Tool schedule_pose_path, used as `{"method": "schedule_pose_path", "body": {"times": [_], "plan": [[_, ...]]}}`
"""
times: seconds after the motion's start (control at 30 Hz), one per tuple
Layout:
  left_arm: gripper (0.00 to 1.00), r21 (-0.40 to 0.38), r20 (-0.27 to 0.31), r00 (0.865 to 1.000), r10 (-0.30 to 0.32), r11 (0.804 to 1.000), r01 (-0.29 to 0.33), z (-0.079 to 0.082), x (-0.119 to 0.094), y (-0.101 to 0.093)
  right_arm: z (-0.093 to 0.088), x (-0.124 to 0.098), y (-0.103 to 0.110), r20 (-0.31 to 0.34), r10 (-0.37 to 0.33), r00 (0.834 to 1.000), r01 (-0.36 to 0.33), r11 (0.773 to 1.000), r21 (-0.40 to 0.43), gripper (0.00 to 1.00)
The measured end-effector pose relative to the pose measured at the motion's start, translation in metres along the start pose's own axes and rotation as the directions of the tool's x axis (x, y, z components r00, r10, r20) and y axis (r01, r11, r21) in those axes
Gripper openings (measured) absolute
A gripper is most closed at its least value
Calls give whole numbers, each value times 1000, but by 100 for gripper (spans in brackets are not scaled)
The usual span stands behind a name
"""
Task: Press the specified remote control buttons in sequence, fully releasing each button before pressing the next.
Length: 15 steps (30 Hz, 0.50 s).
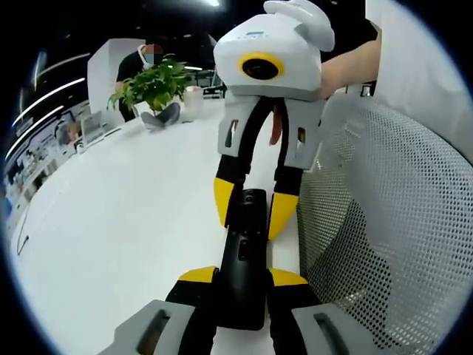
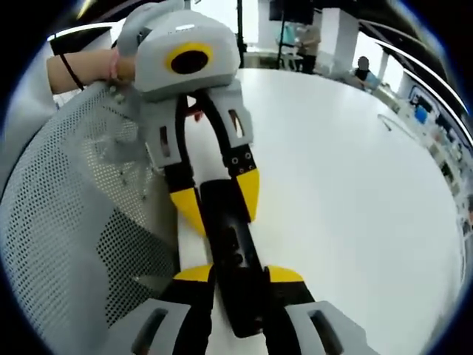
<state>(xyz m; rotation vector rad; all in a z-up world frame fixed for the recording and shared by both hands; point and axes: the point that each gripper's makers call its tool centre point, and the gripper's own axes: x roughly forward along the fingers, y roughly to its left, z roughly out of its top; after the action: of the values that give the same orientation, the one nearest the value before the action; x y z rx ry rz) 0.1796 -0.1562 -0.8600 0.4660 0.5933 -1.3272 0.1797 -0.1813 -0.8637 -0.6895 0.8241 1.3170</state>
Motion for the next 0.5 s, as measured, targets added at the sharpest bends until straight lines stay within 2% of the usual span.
{"method": "schedule_pose_path", "body": {"times": [0.13, 0.33, 0.43, 0.5], "plan": [[25, 1, -12, 1000, 6, 1000, -6, 0, 1, 0, -2, 3, 0, -2, -14, 1000, 14, 999, -43, 24], [26, -2, -21, 1000, 12, 1000, -12, 0, 1, 0, -1, 2, 0, 4, -19, 1000, 19, 999, -35, 23], [28, -12, -26, 1000, 6, 1000, -7, 1, 1, -1, -2, 2, -1, 13, -25, 1000, 25, 999, -31, 23], [34, -48, -20, 1000, -2, 999, 1, 2, 3, -4, -2, 3, -1, 16, -23, 1000, 24, 999, -25, 23]]}}
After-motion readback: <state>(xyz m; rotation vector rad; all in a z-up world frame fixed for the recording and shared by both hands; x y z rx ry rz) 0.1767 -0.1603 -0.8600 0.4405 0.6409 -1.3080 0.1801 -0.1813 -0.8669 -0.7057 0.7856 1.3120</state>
